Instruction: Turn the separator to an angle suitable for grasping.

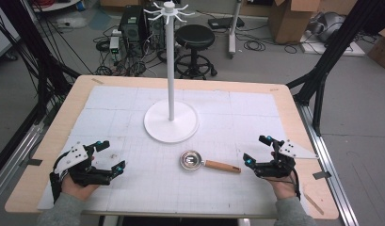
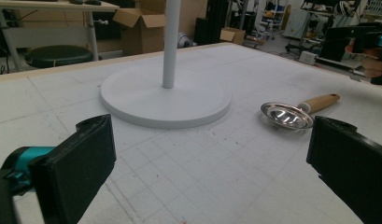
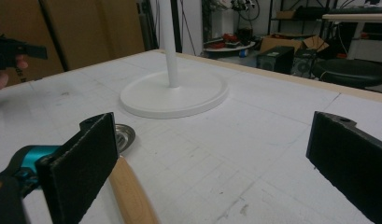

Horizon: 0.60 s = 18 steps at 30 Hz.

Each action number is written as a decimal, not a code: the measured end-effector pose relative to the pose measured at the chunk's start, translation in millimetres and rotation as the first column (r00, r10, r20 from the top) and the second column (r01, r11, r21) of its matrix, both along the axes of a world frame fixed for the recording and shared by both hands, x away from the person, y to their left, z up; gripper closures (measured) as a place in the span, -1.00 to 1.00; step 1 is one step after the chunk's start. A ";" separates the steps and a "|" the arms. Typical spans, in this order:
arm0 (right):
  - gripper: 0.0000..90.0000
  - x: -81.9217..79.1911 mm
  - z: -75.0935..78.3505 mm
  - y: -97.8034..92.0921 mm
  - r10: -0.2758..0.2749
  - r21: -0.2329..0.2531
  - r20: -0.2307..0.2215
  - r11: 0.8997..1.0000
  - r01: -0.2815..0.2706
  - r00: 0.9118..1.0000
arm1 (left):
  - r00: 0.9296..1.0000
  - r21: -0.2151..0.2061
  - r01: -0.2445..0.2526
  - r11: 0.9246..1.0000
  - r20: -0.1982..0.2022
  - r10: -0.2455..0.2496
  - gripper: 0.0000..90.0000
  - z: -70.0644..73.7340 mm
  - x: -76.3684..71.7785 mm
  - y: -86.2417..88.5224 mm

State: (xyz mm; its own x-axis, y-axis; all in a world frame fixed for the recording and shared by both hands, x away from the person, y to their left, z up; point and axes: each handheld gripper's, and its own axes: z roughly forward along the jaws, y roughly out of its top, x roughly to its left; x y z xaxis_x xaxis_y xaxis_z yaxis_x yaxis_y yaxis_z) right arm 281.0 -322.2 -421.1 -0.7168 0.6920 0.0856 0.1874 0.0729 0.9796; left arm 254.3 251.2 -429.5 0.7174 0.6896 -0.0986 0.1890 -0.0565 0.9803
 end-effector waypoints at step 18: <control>0.84 -4.0 2.7 29.2 0.164 -0.043 -0.053 0.985 -0.167 0.985 | 1.000 0.017 -0.003 1.000 -0.024 0.003 -0.96 -3.5 0.9 1.8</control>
